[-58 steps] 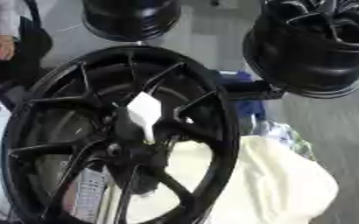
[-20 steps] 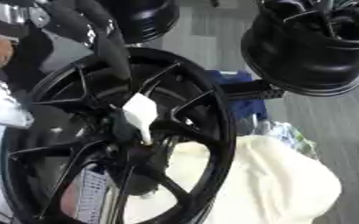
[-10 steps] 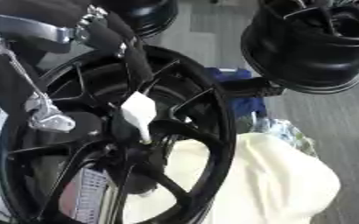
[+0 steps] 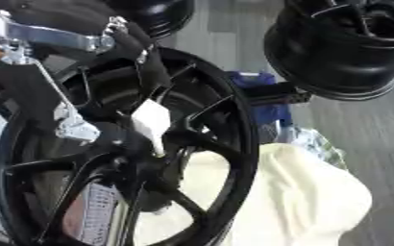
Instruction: Pull the pin out of the wheel hub.
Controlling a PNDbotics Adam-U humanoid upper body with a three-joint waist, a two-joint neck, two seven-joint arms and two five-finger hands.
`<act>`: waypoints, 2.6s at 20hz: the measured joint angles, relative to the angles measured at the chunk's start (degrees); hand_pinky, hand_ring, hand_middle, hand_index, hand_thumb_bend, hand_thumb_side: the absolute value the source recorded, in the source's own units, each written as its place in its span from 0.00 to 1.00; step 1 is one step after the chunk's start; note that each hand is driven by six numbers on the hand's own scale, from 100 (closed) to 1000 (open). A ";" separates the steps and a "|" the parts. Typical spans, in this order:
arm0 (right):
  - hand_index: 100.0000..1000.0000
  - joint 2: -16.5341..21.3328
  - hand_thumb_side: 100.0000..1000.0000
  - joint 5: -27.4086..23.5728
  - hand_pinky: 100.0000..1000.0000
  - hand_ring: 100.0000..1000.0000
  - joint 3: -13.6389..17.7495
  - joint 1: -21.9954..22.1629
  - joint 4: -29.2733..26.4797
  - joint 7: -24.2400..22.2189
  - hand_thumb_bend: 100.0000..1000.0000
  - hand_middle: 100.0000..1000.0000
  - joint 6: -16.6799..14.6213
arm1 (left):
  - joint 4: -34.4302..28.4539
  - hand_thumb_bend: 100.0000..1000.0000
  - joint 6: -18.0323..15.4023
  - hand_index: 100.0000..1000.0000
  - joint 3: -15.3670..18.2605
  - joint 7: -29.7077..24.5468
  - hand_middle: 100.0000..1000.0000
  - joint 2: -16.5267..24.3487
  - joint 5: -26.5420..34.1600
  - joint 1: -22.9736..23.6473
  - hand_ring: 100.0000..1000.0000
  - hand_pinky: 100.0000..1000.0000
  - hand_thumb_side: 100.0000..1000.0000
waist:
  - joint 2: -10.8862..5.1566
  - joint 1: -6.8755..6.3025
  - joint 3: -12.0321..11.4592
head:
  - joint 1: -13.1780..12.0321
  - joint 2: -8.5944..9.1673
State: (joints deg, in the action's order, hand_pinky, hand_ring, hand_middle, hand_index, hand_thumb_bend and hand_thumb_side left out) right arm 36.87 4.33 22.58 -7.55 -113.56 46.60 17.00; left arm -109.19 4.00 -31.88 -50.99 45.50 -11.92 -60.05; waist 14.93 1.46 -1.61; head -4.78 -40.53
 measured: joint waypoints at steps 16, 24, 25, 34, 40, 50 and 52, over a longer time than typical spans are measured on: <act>0.82 -1.03 0.24 -0.76 0.39 0.58 0.39 -0.52 0.00 0.36 0.25 0.64 -0.36 | 8.61 0.33 -3.02 0.88 -1.00 -0.78 0.72 -2.35 -3.89 1.32 0.80 0.84 0.35 | 1.12 0.05 0.66 | -0.02 0.04; 0.83 -1.36 0.24 -0.99 0.39 0.58 0.57 -0.96 0.00 0.52 0.25 0.64 -0.52 | 10.86 0.33 -3.49 0.86 -1.48 -0.93 0.70 -3.30 -3.26 1.63 0.78 0.83 0.35 | 1.38 0.03 0.87 | -0.02 0.04; 0.83 -1.38 0.24 -1.00 0.39 0.58 0.65 -0.96 0.00 0.54 0.25 0.64 -0.54 | 11.19 0.32 -3.52 0.86 -1.48 -0.95 0.69 -3.33 -3.26 1.66 0.78 0.82 0.35 | 1.40 0.03 0.92 | -0.02 0.04; 0.83 -1.87 0.24 -1.20 0.39 0.58 0.78 -1.00 0.00 0.74 0.24 0.64 -0.74 | 14.34 0.31 -4.31 0.82 -1.60 -1.01 0.64 -4.61 -3.28 2.32 0.75 0.81 0.36 | 1.70 -0.02 1.32 | -0.01 -0.01; 0.82 -2.26 0.24 -1.25 0.39 0.58 1.15 -1.03 0.00 0.88 0.25 0.64 -0.88 | 15.55 0.29 -5.29 0.81 -2.53 -1.02 0.63 -4.93 -3.18 2.70 0.74 0.80 0.35 | 1.71 -0.07 1.56 | -0.01 -0.24; 0.82 -2.39 0.24 -1.28 0.39 0.58 1.52 -1.19 0.00 1.02 0.24 0.64 -1.02 | 16.67 0.22 -5.73 0.77 -3.22 -1.05 0.57 -5.81 -1.88 2.97 0.69 0.78 0.31 | 1.79 -0.04 1.62 | -0.02 -0.28; 0.82 -2.47 0.24 -1.29 0.39 0.58 1.77 -1.19 0.00 1.08 0.24 0.64 -1.08 | 16.68 0.19 -5.63 0.75 -3.22 -1.06 0.53 -5.82 -1.51 2.97 0.67 0.77 0.30 | 1.79 -0.04 1.62 | -0.02 -0.28</act>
State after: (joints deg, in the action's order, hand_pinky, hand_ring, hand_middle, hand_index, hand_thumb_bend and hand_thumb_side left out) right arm 34.39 3.04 24.34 -8.74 -113.56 47.68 15.92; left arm -92.51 -1.63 -35.10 -52.05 39.68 -13.43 -57.08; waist 16.73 1.42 0.01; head -4.80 -40.81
